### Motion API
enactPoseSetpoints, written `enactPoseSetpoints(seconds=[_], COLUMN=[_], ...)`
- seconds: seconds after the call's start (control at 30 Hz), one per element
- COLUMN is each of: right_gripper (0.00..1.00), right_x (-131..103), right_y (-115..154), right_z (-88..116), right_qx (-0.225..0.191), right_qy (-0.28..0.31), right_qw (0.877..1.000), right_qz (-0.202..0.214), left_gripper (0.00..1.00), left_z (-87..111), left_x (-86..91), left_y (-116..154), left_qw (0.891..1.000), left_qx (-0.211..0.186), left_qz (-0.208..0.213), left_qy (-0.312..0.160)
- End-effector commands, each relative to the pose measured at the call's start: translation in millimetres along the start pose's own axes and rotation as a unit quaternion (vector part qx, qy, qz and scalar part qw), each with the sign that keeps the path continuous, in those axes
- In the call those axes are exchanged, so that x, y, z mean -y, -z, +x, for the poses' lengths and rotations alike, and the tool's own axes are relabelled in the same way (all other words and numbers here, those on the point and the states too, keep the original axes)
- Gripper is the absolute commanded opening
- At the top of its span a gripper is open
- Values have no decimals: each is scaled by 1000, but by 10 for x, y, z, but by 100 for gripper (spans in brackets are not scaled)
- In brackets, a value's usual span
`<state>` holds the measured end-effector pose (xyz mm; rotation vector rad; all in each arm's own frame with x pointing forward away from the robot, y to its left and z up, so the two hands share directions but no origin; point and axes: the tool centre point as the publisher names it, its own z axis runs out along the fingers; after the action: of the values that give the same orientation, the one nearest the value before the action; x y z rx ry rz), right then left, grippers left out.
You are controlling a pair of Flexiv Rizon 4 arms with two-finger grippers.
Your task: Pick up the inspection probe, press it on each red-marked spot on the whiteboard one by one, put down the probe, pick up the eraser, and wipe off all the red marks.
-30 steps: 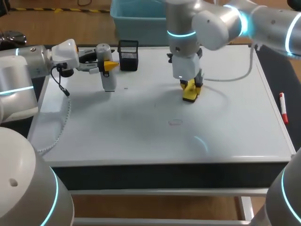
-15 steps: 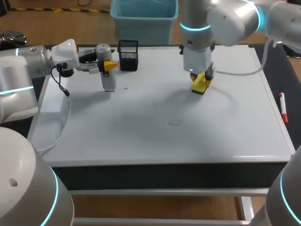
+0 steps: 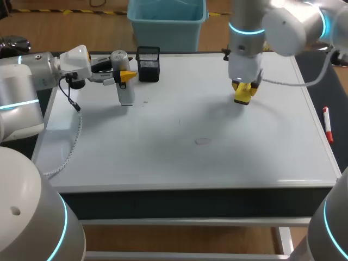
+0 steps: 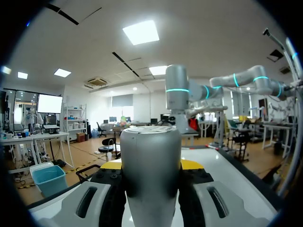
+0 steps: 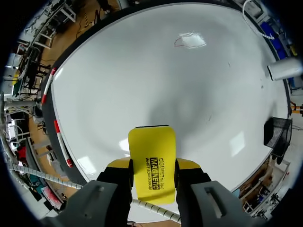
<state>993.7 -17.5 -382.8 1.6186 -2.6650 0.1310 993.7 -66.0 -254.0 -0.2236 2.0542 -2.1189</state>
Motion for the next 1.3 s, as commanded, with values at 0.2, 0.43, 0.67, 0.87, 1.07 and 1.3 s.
enactPoseSetpoints(seconds=[0.2, 0.43, 0.67, 0.87, 1.07, 1.3], right_gripper=[0, 0, 0, 0, 0, 0], right_x=[305, 399, 428, 417, 395, 395], right_y=[-73, -112, -123, -129, -104, -104], right_z=[299, 352, 314, 292, 283, 283], right_qx=[38, 28, 26, 18, 6, 6], right_qy=[19, 22, 34, 31, 32, 32], right_qw=[999, 999, 999, 999, 999, 999], right_qz=[-18, -30, -31, -38, -34, -34], left_gripper=[0, 0, 0, 0, 0, 0], left_z=[1, 1, 1, 1, 1, 1], left_x=[6, 6, 6, 6, 6, 6], left_y=[-5, -5, -5, -5, -5, -5], left_qw=[1000, 1000, 1000, 1000, 1000, 1000], left_qx=[1, 1, 1, 1, 1, 1], left_qz=[1, 1, 1, 1, 1, 1], left_qy=[-1, -1, -1, -1, -1, -1])
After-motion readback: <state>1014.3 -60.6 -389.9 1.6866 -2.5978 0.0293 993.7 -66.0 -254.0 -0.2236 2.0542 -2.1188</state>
